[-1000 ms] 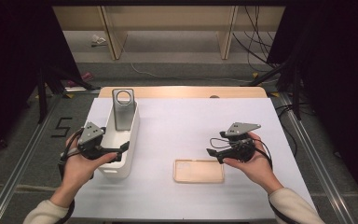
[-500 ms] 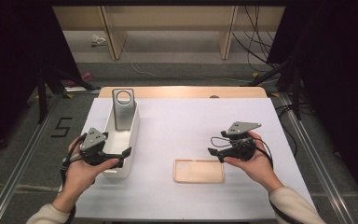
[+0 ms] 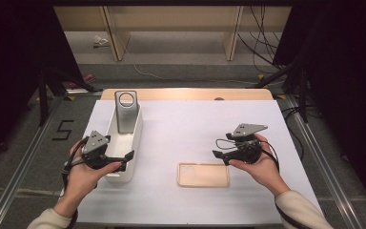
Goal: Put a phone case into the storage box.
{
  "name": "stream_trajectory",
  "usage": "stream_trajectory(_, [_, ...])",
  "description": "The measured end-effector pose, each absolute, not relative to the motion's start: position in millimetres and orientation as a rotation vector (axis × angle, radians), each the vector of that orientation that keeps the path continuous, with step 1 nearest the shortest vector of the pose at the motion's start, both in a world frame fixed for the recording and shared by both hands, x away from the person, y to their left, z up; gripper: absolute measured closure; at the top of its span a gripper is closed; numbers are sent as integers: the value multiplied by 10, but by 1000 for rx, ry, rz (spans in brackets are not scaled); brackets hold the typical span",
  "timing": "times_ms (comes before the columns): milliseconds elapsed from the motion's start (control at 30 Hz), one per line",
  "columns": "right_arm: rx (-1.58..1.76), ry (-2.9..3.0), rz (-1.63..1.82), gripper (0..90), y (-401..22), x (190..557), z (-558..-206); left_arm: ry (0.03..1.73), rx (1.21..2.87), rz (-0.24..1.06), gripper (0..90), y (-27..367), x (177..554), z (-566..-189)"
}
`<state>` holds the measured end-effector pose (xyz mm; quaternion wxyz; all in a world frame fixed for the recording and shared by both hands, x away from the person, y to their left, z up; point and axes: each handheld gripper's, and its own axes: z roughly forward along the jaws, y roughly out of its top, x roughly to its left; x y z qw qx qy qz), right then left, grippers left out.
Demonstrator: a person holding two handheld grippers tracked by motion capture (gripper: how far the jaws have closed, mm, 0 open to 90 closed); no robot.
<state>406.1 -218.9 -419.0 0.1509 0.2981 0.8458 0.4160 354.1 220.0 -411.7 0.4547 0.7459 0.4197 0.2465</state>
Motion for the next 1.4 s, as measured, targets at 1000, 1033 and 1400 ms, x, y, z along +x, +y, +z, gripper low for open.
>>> stream_trajectory(1000, [1056, 2730, 676, 900, -2018, 4339, -4429, 1040, 1815, 601, 6, 2155, 3560, -4104])
stream_trajectory(1033, [1066, 2737, 661, 900, -2013, 4340, -4438, 1040, 1814, 603, 6, 2157, 3561, -4103])
stream_trajectory(1400, [1083, 2756, 592, 900, -2024, 4370, -4504, 1041, 1816, 603, 7, 2145, 3565, -4102])
